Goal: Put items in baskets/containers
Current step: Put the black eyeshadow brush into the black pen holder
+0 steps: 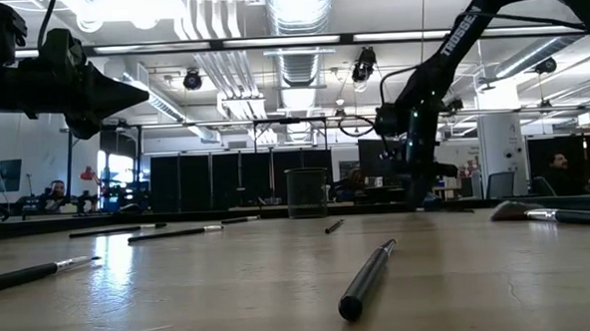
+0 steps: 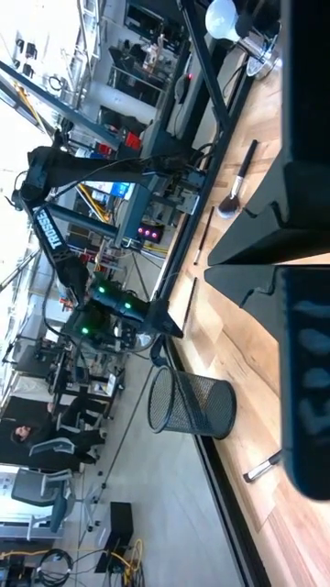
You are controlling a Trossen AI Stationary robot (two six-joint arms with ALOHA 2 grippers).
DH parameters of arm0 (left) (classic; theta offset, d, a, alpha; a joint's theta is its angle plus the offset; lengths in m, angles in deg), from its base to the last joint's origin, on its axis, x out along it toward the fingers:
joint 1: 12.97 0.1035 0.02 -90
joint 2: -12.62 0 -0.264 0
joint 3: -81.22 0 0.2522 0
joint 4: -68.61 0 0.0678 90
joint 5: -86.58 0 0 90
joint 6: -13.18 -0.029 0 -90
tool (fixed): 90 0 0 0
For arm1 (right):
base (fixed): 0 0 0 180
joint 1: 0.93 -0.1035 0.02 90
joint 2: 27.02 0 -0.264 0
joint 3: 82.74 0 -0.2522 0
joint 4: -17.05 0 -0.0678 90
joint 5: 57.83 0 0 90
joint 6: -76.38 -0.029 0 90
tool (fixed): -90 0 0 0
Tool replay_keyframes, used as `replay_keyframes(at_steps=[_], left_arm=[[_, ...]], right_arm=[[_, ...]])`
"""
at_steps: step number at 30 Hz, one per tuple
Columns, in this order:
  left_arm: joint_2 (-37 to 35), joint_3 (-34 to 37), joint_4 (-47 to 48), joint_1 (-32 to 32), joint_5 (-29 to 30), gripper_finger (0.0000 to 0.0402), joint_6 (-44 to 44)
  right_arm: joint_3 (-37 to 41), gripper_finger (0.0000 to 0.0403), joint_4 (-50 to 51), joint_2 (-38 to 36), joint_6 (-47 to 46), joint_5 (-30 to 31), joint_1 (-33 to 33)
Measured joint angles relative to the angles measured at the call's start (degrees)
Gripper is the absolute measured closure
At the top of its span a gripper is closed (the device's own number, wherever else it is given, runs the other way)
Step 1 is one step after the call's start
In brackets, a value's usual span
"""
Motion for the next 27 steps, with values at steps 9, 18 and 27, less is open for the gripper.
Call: replay_keyframes(at_steps=[9, 18, 27], left_arm=[[0.0, 0.0, -0.07, 0.01, 0.0, 0.0402, 0.0], [0.0, 0.0, -0.21, 0.0, 0.0, 0.0402, 0.0], [0.0, 0.0, -0.91, 0.0, 0.01, 0.0402, 0.0]], right_arm=[[1.24, 0.0394, -1.72, -8.89, 1.12, 0.08, -4.82], [8.31, 0.0394, -16.65, -20.04, 1.13, 0.1, -11.21], [20.6, 0.0394, -57.08, -24.51, 1.03, 0.12, -17.19]])
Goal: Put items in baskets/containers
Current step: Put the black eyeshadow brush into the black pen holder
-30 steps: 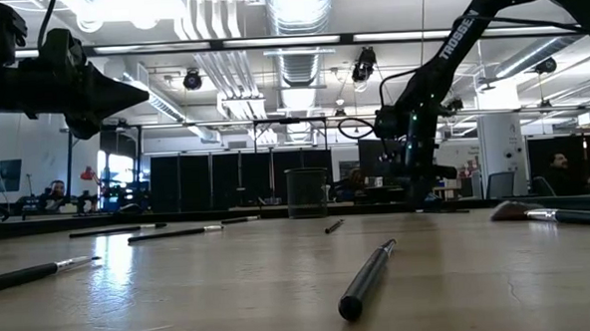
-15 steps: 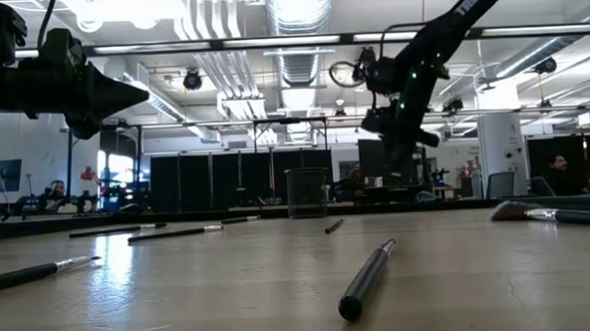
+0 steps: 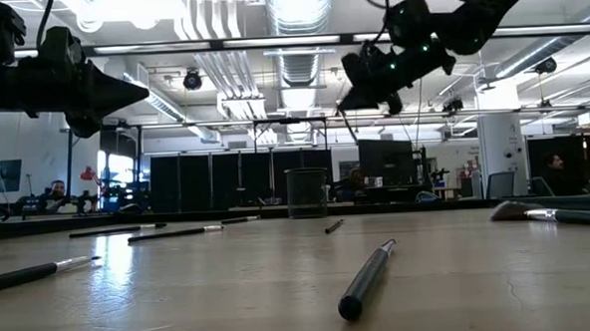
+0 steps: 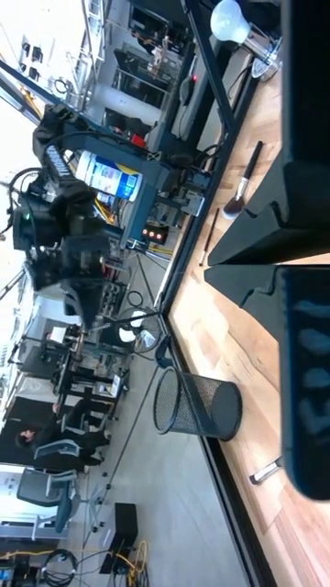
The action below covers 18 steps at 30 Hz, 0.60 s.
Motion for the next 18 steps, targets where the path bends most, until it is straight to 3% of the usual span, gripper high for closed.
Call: replay_keyframes(at_steps=[5, 10, 18], left_arm=[[0.0, 0.0, -0.62, 0.02, 0.34, 0.0402, 0.0], [0.0, 0.0, -0.69, 0.02, 0.34, 0.0402, -0.02], [0.0, 0.0, -0.72, 0.02, 0.32, 0.0402, -0.02]], right_arm=[[1.47, 0.0394, -20.13, 3.38, -0.03, -0.05, -1.81], [-1.08, 0.0394, -29.52, 9.48, 2.75, -0.11, -2.08], [-2.92, 0.0394, -45.91, 21.66, 10.63, -12.71, -0.46]])
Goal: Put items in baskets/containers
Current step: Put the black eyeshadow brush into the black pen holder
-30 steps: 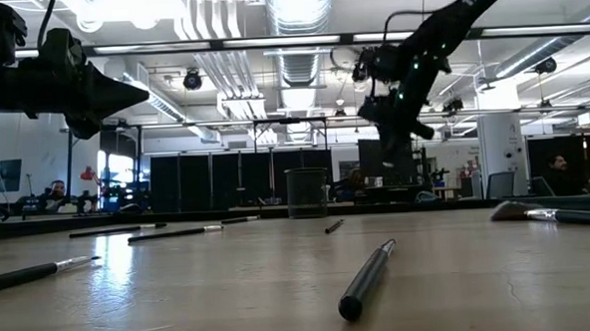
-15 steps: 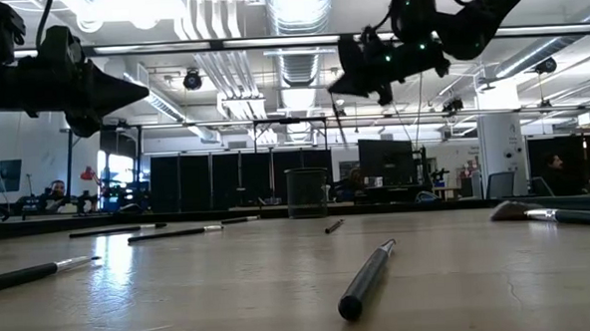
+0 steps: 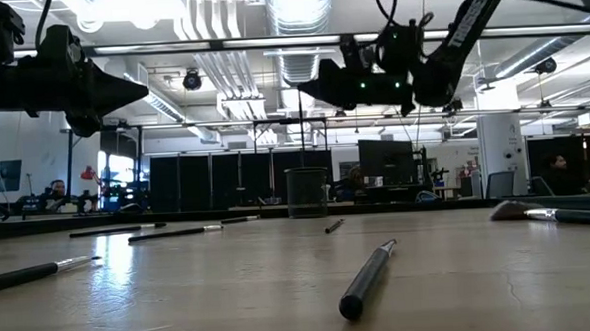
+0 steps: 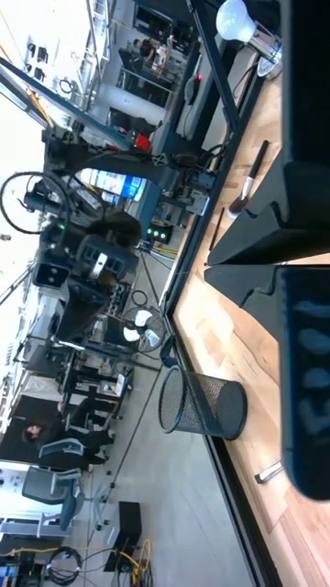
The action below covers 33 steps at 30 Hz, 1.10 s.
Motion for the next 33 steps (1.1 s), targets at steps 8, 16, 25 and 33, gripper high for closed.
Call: replay_keyframes(at_steps=[8, 16, 25, 33], left_arm=[[0.0, 0.0, 0.02, -0.01, -0.04, 0.0402, 0.0], [0.0, 0.0, 0.02, 0.0, -0.04, 0.0402, 0.0], [0.0, 0.0, 0.02, -0.01, -0.06, 0.0402, -0.13], [0.0, 0.0, 0.02, -0.01, -0.06, 0.0402, -0.11]], right_arm=[[0.0, 0.0394, -10.64, 7.97, -7.9, -4.52, 5.01], [0.0, 0.0394, -15.37, 12.94, -10.04, -3.51, 4.9], [0.0, 0.0394, -15.05, 13.62, -10.05, -2.16, 4.9], [0.0, 0.0394, -15.07, 13.61, -9.86, -2.0, 4.9]])
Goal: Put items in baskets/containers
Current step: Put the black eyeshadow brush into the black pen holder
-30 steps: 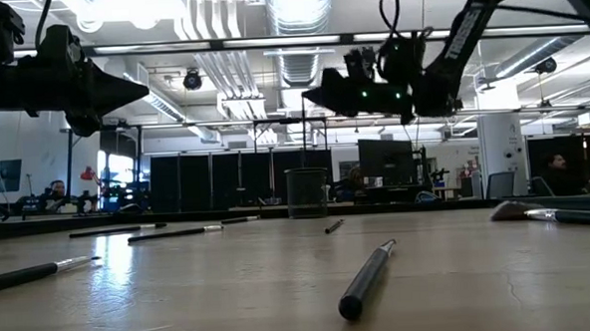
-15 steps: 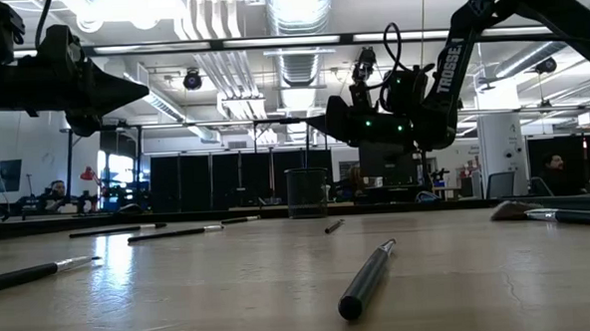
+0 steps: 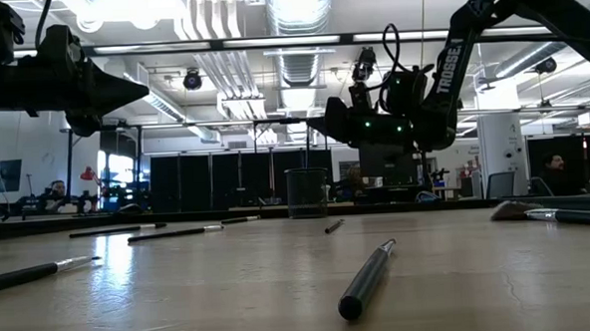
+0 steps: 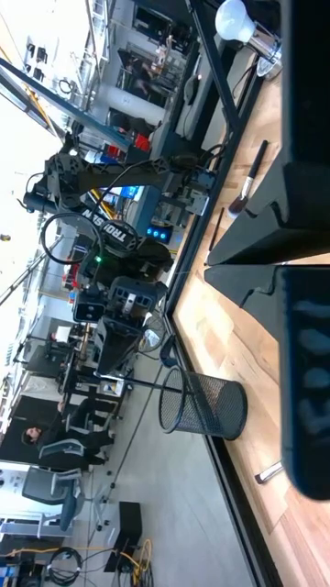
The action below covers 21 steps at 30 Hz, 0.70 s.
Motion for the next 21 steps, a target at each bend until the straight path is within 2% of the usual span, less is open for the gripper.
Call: replay_keyframes(at_steps=[16, 21], left_arm=[[0.0, 0.0, 0.0, -0.01, 0.0, 0.0402, 0.04], [0.0, 0.0, 0.0, -0.01, 0.0, 0.0402, 0.07]], right_arm=[[0.0, 0.0394, 0.21, -0.01, -0.02, 0.26, -0.04], [0.0, 0.0394, 1.23, -0.05, -1.51, 3.64, 0.0]])
